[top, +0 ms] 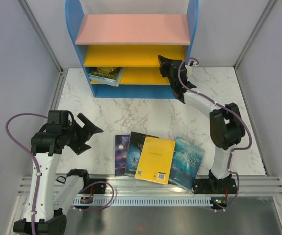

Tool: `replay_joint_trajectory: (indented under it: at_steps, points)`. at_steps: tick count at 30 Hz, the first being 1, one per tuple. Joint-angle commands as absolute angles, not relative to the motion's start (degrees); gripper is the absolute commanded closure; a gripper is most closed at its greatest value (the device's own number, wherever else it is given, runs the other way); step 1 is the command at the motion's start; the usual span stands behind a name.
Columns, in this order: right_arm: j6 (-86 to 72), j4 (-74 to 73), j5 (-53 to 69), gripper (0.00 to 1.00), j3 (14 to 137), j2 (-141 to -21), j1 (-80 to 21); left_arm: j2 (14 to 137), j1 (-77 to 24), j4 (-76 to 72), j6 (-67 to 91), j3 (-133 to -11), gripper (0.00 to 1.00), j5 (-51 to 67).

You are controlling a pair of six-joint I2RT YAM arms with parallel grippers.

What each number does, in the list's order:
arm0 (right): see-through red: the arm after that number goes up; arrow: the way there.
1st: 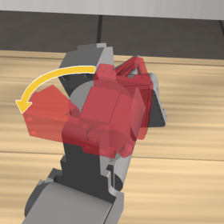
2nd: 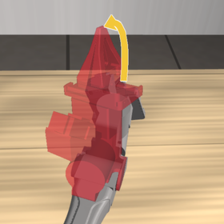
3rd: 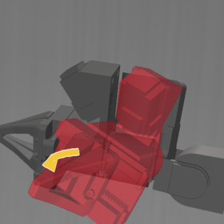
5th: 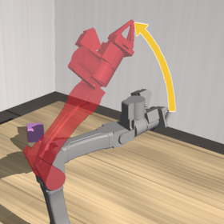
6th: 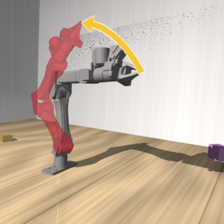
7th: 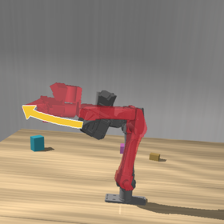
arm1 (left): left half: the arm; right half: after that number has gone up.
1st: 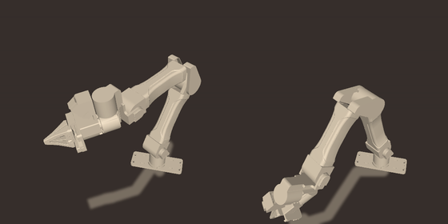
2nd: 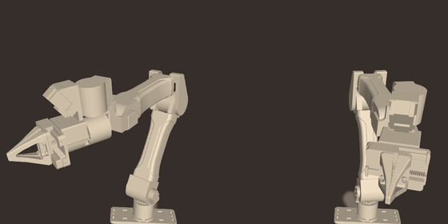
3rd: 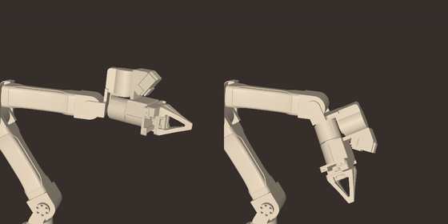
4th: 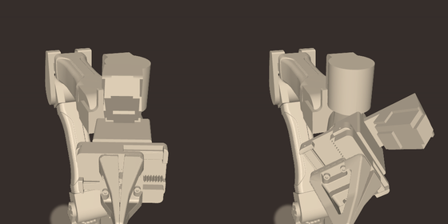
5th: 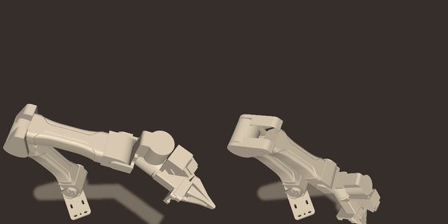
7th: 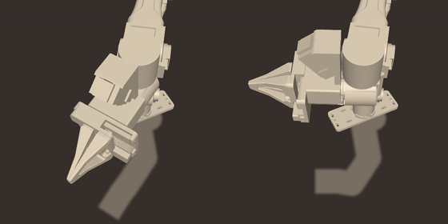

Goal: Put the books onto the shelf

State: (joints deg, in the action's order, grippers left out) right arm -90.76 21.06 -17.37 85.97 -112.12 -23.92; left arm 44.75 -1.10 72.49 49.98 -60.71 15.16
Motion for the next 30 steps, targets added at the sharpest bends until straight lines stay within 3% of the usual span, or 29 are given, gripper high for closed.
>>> replay_joint_trajectory:
  at_steps: [1, 14, 21, 23, 24, 27, 28, 30]
  points:
    - [-77.9, 4.7, -23.2, 1.00, 79.7, -96.3, -22.7, 44.6, -1.1, 70.2, 48.3, -61.5, 0.00, 15.7]
    - [-77.4, -9.5, -24.1, 1.00, 58.7, -69.5, -21.9, 44.3, -1.1, 67.9, 48.3, -58.7, 0.00, 18.6]
    - [-74.4, -12.7, -20.7, 0.97, 54.6, -63.9, -22.0, 42.1, -1.1, 65.9, 48.4, -54.5, 0.00, 20.2]
    - [-73.1, -12.7, -17.5, 0.82, 54.5, -63.9, -22.0, 41.8, -1.1, 63.8, 48.2, -53.0, 0.00, 22.0]
    - [-72.8, -12.7, -16.3, 0.57, 54.4, -63.8, -22.0, 41.7, -1.1, 63.0, 47.7, -52.5, 0.00, 22.9]
    - [-70.8, -13.4, -14.1, 0.28, 54.4, -62.6, -22.0, 41.8, -1.3, 60.6, 46.5, -50.5, 0.00, 25.7]
    - [-69.0, -14.2, -13.2, 0.14, 54.7, -62.1, -22.0, 41.8, -1.7, 60.4, 46.3, -49.8, 0.00, 25.8]
    - [-67.1, -15.4, -11.7, 0.02, 55.8, -61.3, -22.0, 41.5, -2.3, 59.5, 46.1, -48.5, 0.00, 26.0]
